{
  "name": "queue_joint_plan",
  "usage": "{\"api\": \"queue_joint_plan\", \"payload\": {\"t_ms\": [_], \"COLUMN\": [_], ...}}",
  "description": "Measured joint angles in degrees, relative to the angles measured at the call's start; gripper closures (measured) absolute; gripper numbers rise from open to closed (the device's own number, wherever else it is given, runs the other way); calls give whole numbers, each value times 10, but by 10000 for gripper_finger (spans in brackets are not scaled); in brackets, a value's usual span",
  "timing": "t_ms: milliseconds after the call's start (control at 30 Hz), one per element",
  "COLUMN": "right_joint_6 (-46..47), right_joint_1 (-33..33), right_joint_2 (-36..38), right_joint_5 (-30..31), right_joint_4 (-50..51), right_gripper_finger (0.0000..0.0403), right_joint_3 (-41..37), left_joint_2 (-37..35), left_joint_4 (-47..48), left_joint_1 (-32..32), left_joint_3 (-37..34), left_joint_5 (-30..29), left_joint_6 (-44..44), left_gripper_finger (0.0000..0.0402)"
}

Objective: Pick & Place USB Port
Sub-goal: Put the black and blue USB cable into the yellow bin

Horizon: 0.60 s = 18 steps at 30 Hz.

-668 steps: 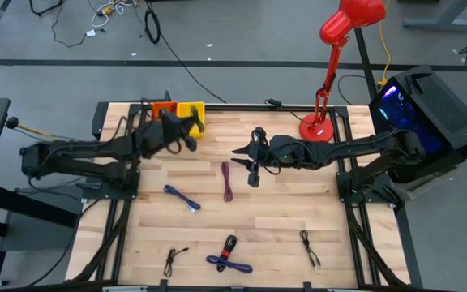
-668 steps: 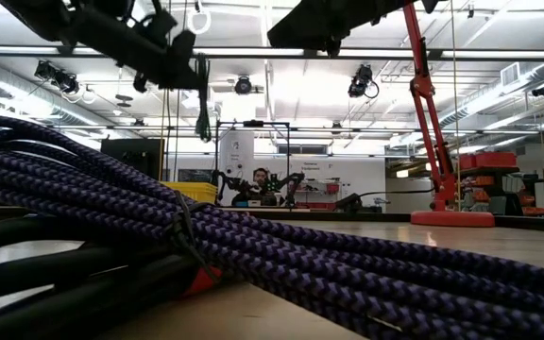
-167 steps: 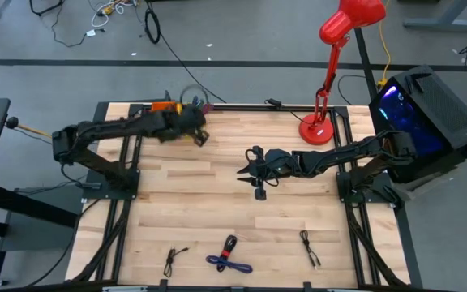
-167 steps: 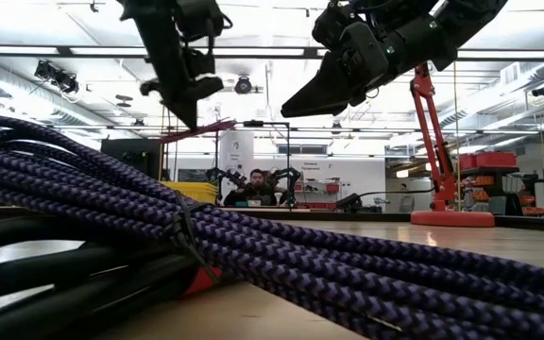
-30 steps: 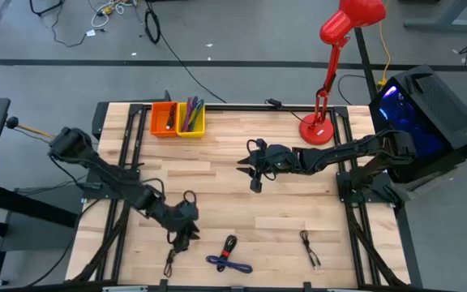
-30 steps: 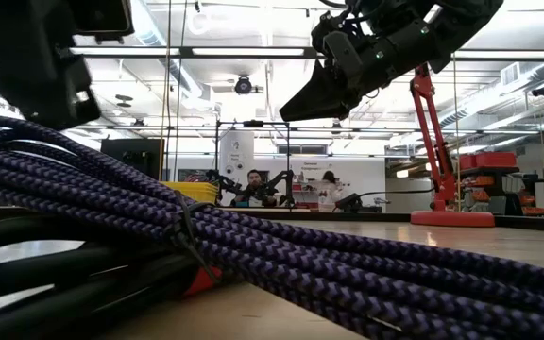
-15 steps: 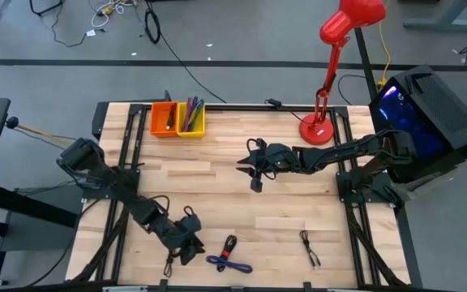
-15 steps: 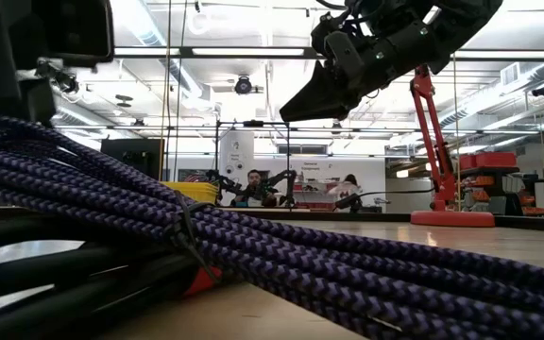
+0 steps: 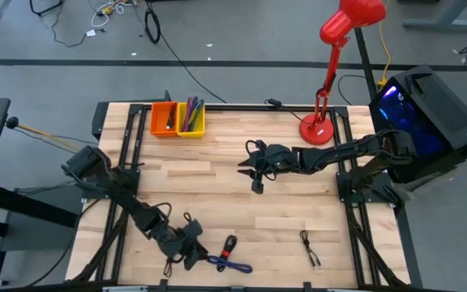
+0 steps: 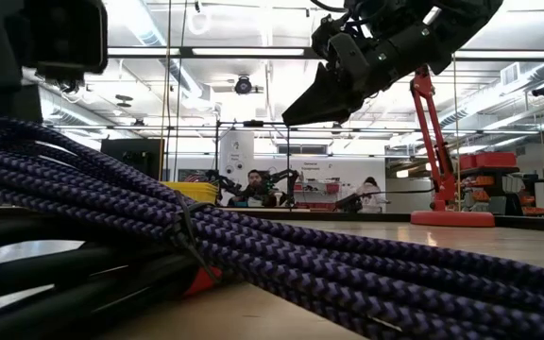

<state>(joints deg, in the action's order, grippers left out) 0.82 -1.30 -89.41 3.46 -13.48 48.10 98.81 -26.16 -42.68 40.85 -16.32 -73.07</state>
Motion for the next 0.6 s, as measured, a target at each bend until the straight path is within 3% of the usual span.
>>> {"api": "queue_joint_plan", "payload": {"t_ms": [600], "right_joint_6": [-4], "right_joint_1": [0], "right_joint_2": [0], "right_joint_5": [1], "right_joint_4": [3], "right_gripper_finger": [301], "right_joint_3": [0], "left_joint_2": [26], "left_joint_4": [-12], "left_joint_1": [0], "left_joint_3": [0], "left_joint_5": [5], "left_joint_6": [-13], "left_gripper_finger": [273]}}
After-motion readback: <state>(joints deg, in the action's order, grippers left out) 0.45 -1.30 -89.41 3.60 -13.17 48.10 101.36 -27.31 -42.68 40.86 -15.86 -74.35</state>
